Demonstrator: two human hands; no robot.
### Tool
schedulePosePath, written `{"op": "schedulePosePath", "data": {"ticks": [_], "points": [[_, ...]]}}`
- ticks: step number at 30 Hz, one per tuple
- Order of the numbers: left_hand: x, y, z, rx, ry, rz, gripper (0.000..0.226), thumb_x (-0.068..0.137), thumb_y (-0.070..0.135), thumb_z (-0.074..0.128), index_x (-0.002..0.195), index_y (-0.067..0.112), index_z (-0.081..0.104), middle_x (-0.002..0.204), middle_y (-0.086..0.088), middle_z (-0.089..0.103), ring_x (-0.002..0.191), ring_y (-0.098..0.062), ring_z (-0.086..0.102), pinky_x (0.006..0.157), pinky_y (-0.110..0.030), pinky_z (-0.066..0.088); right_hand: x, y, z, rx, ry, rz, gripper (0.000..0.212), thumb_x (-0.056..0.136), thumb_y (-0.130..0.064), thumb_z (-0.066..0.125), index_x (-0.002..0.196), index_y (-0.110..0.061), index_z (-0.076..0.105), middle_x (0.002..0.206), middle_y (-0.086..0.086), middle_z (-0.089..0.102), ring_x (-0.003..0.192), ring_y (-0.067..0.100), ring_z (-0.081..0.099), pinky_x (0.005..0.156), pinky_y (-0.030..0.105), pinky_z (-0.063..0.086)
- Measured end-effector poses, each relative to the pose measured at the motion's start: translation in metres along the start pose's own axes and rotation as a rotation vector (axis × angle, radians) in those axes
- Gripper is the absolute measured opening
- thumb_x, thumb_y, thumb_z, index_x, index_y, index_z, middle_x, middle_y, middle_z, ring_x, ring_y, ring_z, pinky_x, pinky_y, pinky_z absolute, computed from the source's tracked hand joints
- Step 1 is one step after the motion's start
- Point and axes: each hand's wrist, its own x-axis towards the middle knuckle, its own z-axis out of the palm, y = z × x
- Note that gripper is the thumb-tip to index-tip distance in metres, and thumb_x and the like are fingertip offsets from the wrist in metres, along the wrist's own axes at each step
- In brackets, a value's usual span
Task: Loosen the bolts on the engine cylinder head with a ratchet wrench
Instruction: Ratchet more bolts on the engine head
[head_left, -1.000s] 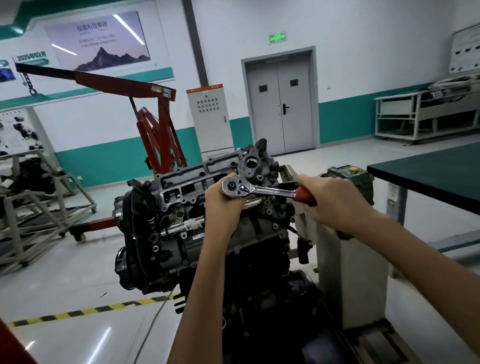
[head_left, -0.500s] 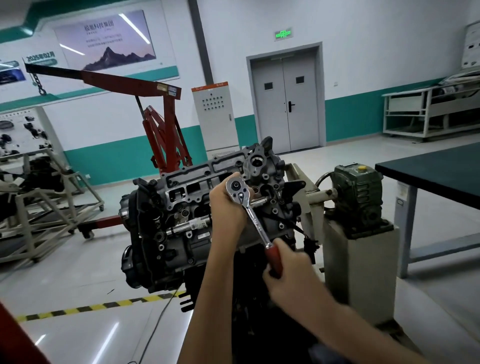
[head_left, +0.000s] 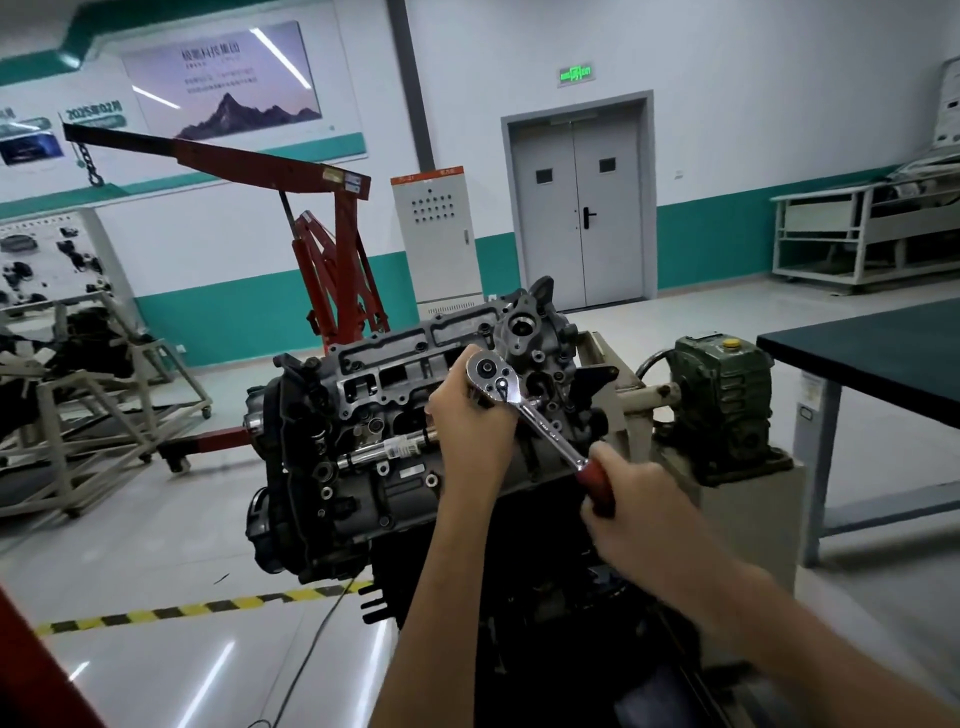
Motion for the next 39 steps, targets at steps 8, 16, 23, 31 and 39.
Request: {"op": "schedulePosePath", "data": {"ticks": [8, 16, 23, 31, 39], "points": [[0.009, -0.001, -0.002, -0.056, -0.072, -0.149, 0.027, 0.083, -0.017, 0.046, 0.068, 0.006, 0.049, 0.063, -0.005, 0.046, 0.066, -0.017, 0.041, 0.063, -0.031, 0.035, -0.015, -0.019, 0.027, 0.221, -0.01, 0.057, 0.029, 0.075, -0.011, 0.059, 0.074, -0.027, 0.035, 0.053, -0.01, 0.041, 0.042, 0.006, 0.042, 0.043, 0.01, 0.032], [0.009, 0.005, -0.012, -0.047, -0.184, -0.05, 0.046, 0.079, -0.008, 0.064, 0.055, 0.025, 0.043, 0.05, 0.014, 0.042, 0.05, -0.002, 0.03, 0.05, -0.018, 0.028, 0.059, 0.028, -0.061, -0.425, 0.063, -0.179, 0.015, 0.079, -0.016, 0.062, 0.085, -0.017, 0.048, 0.062, -0.007, 0.048, 0.053, 0.014, 0.048, 0.056, 0.026, 0.036], [0.001, 0.005, -0.001, 0.011, -0.072, -0.025, 0.041, 0.081, -0.012, 0.059, 0.061, 0.019, 0.042, 0.055, 0.013, 0.044, 0.054, 0.0, 0.035, 0.055, -0.018, 0.033, -0.023, -0.021, 0.028, 0.21, 0.035, 0.129, 0.026, 0.075, -0.013, 0.064, 0.082, -0.026, 0.042, 0.06, -0.008, 0.046, 0.047, 0.002, 0.044, 0.046, 0.006, 0.033], [0.008, 0.003, -0.011, -0.014, -0.117, -0.096, 0.037, 0.082, -0.015, 0.05, 0.064, 0.017, 0.043, 0.061, 0.004, 0.039, 0.062, -0.012, 0.035, 0.061, -0.029, 0.033, -0.018, -0.017, 0.028, 0.206, -0.032, 0.085, 0.03, 0.071, -0.008, 0.063, 0.088, -0.024, 0.044, 0.058, -0.012, 0.042, 0.046, 0.002, 0.044, 0.048, 0.007, 0.031], [0.009, 0.005, -0.013, -0.031, -0.159, -0.066, 0.045, 0.081, -0.009, 0.06, 0.055, 0.02, 0.04, 0.05, 0.013, 0.039, 0.051, -0.003, 0.029, 0.05, -0.02, 0.027, 0.052, 0.023, -0.061, -0.382, 0.07, -0.177, 0.023, 0.073, -0.012, 0.07, 0.084, -0.019, 0.051, 0.058, -0.01, 0.049, 0.047, 0.01, 0.049, 0.051, 0.025, 0.041]]}}
